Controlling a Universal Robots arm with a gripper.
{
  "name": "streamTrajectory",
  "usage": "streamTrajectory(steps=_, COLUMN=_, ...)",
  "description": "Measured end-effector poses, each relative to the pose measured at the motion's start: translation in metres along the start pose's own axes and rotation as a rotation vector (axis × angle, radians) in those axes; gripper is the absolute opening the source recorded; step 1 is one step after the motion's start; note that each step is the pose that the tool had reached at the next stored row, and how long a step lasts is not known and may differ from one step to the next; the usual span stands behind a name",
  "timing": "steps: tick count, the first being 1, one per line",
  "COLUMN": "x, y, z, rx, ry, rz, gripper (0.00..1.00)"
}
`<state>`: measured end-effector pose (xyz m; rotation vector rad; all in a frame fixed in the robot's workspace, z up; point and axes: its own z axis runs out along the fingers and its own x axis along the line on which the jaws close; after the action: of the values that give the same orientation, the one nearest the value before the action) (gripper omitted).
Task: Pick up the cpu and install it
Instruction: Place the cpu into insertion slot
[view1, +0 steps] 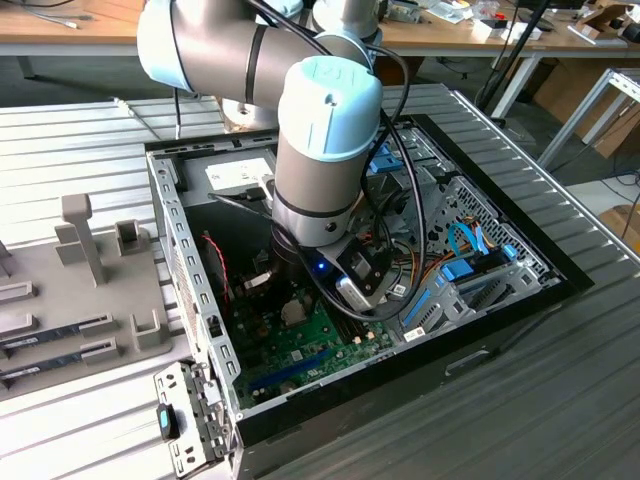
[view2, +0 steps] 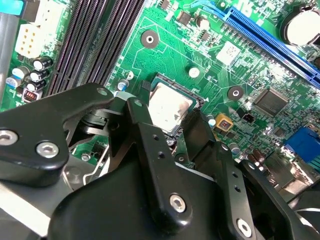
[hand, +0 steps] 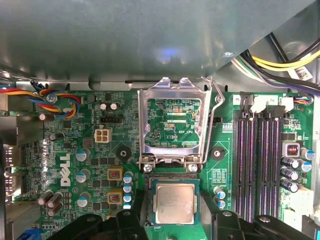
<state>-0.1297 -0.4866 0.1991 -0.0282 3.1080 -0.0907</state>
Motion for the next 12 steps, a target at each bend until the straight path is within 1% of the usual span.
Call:
streamTrajectory(steps=1, x=0.0000, y=0.0000, z=-0.0010, rx=-0.0002, ry=-0.0002, rz=0.000, gripper=0.55)
streamTrajectory(steps=3, x=0.0001, y=-0.0005, z=-0.0076, rx=0.0000, ry=-0.0006, rz=0.000, gripper=0.55)
streamTrajectory(steps=6, x=-0.0001, y=-0.0004, z=-0.0081, rx=-0.0003, ry=-0.0008, rz=0.000, gripper=0.55)
streamTrajectory(steps=9, x=-0.0029, y=-0.0005, z=-0.0081, rx=-0.0005, ry=0.0004, rz=0.000, gripper=0.55)
streamTrajectory(steps=12, x=-0.0034, y=0.0008, z=-0.0082, rx=-0.0009, ry=0.0007, rz=0.000, gripper=0.55)
